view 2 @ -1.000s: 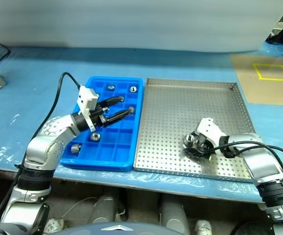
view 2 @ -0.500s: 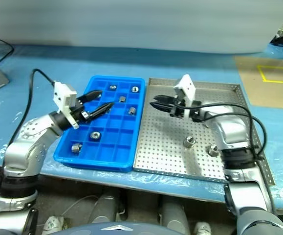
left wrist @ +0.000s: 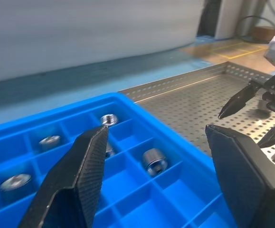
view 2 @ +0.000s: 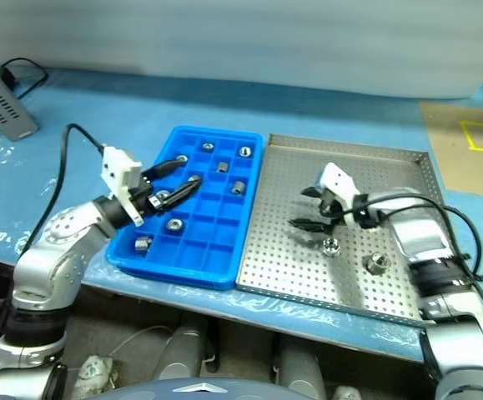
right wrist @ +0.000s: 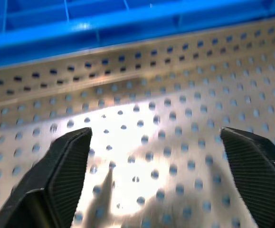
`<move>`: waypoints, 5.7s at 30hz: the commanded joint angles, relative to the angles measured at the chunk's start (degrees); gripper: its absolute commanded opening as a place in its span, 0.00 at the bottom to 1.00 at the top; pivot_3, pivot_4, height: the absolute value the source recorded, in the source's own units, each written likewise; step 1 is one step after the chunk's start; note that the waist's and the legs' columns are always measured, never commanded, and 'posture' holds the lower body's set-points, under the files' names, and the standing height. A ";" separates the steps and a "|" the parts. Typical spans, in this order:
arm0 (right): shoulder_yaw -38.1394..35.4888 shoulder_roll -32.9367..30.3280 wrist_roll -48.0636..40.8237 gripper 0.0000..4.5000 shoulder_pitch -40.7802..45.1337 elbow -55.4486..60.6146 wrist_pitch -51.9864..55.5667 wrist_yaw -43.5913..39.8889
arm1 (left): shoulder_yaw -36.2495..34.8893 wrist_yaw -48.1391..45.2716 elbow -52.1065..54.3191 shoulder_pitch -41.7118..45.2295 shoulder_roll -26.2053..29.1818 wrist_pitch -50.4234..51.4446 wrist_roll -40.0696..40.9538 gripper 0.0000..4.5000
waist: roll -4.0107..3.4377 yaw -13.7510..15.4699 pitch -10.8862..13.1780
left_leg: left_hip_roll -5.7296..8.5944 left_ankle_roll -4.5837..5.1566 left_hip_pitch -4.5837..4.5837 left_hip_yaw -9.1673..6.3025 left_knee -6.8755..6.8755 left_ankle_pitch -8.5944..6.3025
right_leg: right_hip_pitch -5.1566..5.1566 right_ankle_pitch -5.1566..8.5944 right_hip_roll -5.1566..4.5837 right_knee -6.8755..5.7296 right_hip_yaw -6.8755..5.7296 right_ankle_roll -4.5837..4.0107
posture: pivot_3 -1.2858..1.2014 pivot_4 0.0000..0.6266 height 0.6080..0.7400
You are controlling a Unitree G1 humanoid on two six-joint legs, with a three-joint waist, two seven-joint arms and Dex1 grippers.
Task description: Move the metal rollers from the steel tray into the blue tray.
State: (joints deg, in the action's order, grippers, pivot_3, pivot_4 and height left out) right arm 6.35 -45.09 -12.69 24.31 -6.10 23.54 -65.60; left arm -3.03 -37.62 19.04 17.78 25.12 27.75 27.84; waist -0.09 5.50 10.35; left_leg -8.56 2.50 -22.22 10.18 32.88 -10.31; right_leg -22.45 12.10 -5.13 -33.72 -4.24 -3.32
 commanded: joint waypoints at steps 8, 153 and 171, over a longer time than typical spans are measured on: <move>-3.33 -2.67 -0.83 0.91 -10.77 7.84 3.26 2.87 | 1.80 -4.54 -4.45 4.20 -0.05 -2.65 0.10 0.77 | -0.01 -2.41 -0.01 | -0.01 -0.01 0.14 0.03 -0.11 0.00 | 0.05 0.01 0.05 0.08 0.03 0.00 | 0.48 0.24 1.00; -22.20 2.42 -3.04 0.86 -29.07 27.29 17.67 15.11 | 12.24 -19.55 -29.65 17.09 -9.67 -11.72 -2.93 0.77 | 0.05 -7.25 -0.21 | -0.58 -0.63 0.33 0.18 -0.51 0.29 | -0.08 0.26 0.86 0.31 0.43 0.12 | 0.35 0.24 1.00; -14.59 6.29 -3.84 0.36 -19.03 16.09 11.97 19.59 | 7.94 -18.18 -27.66 15.11 -7.40 -12.41 -4.73 0.77 | 0.00 -9.24 -0.22 | -0.49 0.00 0.15 0.08 -0.16 -0.07 | 0.27 -0.03 0.77 0.84 0.34 -0.23 | 0.40 0.24 1.00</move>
State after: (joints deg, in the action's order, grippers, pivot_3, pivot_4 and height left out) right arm -8.29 -39.32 -15.53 2.87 9.85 37.20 -45.59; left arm 6.75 -56.61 -11.82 33.19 16.84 15.50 22.72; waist -0.09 -3.74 10.13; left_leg -9.07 2.49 -22.07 10.26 32.70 -10.38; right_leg -22.19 12.06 -4.35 -32.90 -3.91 -3.55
